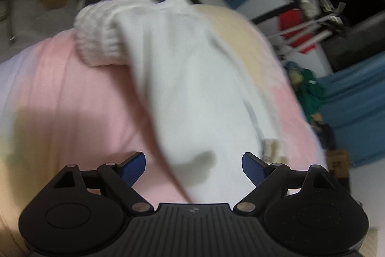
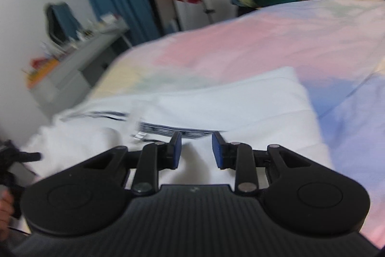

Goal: Fold clothes

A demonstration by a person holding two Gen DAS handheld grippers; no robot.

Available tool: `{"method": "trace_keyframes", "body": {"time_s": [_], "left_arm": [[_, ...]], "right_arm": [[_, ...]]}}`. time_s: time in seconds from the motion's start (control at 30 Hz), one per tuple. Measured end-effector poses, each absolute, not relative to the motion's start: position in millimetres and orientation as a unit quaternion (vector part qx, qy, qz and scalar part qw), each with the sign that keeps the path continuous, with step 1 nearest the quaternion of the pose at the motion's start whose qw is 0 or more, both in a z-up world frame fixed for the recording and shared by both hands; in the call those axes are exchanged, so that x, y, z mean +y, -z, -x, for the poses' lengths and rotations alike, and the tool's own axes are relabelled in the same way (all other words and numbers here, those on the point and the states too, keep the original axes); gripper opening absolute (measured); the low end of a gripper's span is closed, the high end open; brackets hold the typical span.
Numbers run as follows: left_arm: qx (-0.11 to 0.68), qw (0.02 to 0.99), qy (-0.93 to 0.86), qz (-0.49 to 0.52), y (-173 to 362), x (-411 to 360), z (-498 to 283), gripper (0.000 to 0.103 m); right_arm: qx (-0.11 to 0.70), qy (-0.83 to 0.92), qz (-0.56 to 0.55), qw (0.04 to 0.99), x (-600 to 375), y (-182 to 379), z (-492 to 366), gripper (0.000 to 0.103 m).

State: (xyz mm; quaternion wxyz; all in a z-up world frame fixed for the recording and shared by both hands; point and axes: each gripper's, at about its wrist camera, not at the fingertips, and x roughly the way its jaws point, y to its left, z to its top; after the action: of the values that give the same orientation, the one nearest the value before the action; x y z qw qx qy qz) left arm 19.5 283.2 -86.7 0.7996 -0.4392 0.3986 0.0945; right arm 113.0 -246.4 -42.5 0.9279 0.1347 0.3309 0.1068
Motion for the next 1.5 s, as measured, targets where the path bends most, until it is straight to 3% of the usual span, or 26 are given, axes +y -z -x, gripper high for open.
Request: {"method": "trace_keyframes", "body": {"time_s": [0.1, 0.27, 0.43, 0.53, 0.73, 1.13, 1.3, 1.5], "left_arm": [[0.378, 0.78, -0.122, 0.484, 97.5, 301.7, -27.6, 0.077], [0.336, 0.798, -0.169, 0.47, 93.5, 320.4, -50.3, 0.069], [0.311, 0.824, -0.168, 0.443, 83.6, 318.5, -67.1, 0.022], [0.291, 0.858, -0.17, 0.388, 65.8, 297.4, -77.7, 0.01], [0.239, 0.916, -0.158, 0.282, 24.0, 246.1, -82.2, 0.008], [0.087, 0.989, -0.085, 0.083, -87.2, 13.0, -58.3, 0.008], [0.058, 0.997, -0.049, 0.013, -83.3, -111.6, -47.2, 0.008], [0.063, 0.996, 0.003, -0.063, -24.2, -234.8, -45.6, 0.008]], "right_arm": [[0.331, -0.074, -0.122, 0.933, -247.8, 42.4, -116.0, 0.032], [0.333, -0.061, -0.123, 0.933, -252.3, 39.5, -122.4, 0.032], [0.332, -0.105, -0.092, 0.933, -233.9, 40.5, -118.0, 0.032], [0.356, -0.139, -0.057, 0.922, -213.5, 54.2, -118.6, 0.031], [0.385, -0.154, -0.001, 0.91, -190.6, 72.0, -119.6, 0.031], [0.332, -0.097, -0.219, 0.912, -281.0, 41.2, -111.0, 0.032], [0.302, -0.032, -0.297, 0.905, -332.1, 38.8, -102.5, 0.032], [0.244, 0.028, -0.367, 0.897, -387.5, 35.9, -84.5, 0.032]]}}
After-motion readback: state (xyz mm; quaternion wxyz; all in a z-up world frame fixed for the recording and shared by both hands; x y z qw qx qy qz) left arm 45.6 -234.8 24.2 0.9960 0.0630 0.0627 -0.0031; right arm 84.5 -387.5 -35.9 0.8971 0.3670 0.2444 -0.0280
